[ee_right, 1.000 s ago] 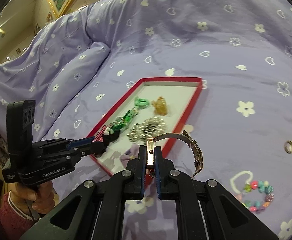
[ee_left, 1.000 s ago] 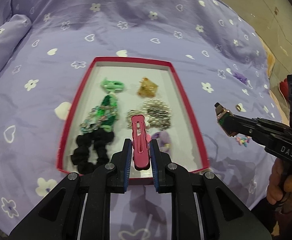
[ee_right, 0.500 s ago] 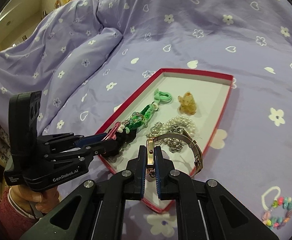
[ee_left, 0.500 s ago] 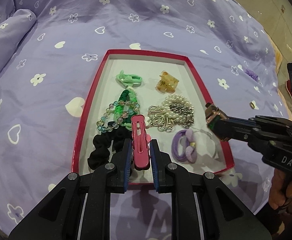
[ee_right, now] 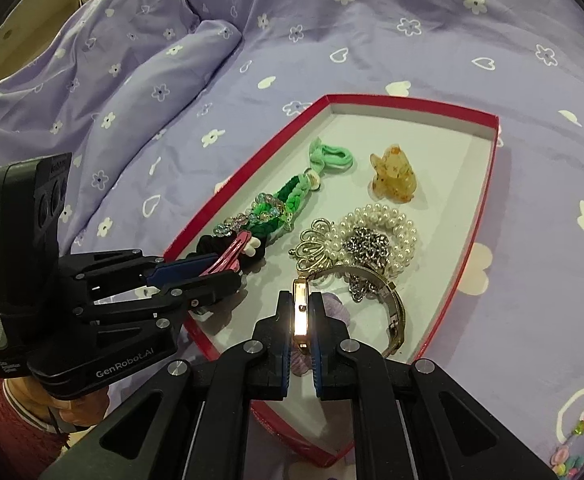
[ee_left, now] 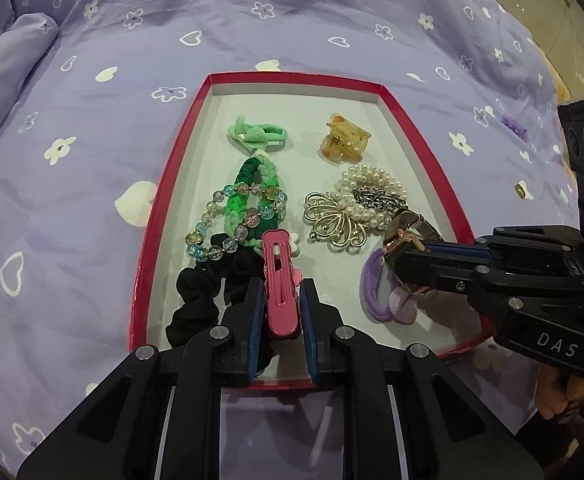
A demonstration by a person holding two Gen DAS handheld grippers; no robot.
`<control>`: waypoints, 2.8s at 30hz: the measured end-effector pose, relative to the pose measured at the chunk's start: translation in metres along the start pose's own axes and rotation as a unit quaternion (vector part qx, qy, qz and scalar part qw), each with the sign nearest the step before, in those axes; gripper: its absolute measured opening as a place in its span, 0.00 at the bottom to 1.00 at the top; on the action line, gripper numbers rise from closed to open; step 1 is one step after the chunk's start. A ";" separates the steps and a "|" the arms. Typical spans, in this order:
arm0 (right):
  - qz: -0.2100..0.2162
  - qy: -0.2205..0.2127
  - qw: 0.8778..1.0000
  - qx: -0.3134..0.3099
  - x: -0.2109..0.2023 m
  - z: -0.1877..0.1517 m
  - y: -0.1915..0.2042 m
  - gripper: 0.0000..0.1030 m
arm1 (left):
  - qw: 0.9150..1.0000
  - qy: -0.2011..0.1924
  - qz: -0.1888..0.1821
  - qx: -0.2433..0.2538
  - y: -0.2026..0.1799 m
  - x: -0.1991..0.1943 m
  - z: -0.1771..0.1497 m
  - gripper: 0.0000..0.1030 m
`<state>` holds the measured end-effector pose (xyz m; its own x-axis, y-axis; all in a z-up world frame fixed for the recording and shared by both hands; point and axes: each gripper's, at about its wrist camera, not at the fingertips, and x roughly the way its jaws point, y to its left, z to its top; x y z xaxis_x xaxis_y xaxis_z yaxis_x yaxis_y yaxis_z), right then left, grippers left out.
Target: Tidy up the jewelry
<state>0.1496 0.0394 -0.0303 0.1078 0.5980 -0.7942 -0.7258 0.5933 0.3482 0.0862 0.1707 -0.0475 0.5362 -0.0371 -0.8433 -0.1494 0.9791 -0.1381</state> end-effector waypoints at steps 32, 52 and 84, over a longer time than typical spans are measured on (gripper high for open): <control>-0.001 -0.001 1.000 0.000 -0.002 0.000 0.000 0.25 | 1.000 0.012 0.012 0.003 -0.007 0.004 -0.003 0.31; 0.013 -0.094 0.993 0.065 -0.060 -0.010 -0.016 0.70 | 0.996 -0.037 -0.005 -0.087 0.007 -0.041 -0.020 0.79; 0.049 -0.146 0.981 0.121 -0.093 -0.077 -0.016 0.85 | 0.988 -0.073 0.025 -0.131 -0.010 -0.081 -0.069 0.87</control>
<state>0.0991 -0.0673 -0.0008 0.2616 0.7667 -0.5862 -0.5631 0.6146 0.5525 -0.0130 0.1495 -0.0138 0.6335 0.0573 -0.7716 -0.3786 0.8927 -0.2445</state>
